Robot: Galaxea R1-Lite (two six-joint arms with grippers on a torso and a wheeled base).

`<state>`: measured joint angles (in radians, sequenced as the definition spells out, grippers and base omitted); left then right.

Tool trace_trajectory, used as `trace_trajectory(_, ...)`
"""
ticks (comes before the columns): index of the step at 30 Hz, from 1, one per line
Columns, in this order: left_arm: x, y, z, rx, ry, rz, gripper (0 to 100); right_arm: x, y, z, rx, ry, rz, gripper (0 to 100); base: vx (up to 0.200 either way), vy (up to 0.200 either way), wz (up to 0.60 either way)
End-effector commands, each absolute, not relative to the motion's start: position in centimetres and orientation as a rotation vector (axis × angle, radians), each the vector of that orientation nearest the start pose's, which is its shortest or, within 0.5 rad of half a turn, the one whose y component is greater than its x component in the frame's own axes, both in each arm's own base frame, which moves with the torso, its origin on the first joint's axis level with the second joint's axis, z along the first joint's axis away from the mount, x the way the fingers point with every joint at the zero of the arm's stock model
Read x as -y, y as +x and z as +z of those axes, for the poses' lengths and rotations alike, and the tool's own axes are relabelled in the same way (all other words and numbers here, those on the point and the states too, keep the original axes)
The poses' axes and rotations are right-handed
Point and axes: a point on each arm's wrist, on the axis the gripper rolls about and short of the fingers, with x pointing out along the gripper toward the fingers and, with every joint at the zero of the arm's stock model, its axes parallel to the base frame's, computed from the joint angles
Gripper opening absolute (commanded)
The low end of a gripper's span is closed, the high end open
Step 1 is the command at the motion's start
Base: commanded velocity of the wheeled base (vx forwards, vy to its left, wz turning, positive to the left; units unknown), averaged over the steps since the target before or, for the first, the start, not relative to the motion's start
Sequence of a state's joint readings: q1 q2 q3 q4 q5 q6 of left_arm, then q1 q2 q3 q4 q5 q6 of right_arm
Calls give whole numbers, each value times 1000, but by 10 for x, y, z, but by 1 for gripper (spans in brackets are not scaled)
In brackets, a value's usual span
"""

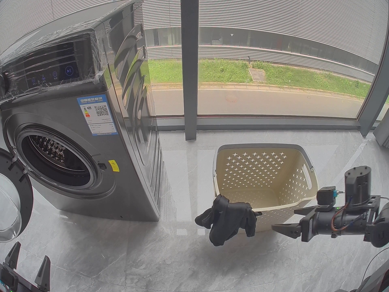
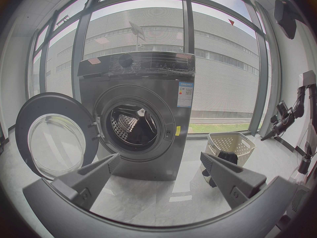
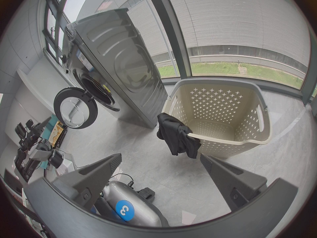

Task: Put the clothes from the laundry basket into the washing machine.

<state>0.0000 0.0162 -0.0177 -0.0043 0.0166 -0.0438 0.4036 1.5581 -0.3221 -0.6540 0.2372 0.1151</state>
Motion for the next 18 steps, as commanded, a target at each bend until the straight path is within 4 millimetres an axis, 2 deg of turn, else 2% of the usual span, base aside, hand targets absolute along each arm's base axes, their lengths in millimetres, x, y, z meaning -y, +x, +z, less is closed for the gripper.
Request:
trace_trajectory(1,0,-22,76,0,-44,17,100,-110,226,64,-746,33,593,100,0,0,0)
trace_trajectory(8,0,-22,76,0,-44,17,100,-126,247,46,-770,7,602,100,0,0,0)
trace_trajectory(12,0,-22,76,0,-44,17,100,-127,251,34,-786,-37,612,100,0,0,0)
trace_trajectory(18,0,-22,76,0,-44,17,100,-125,273,8,-726,-100,616,100,0,0,0)
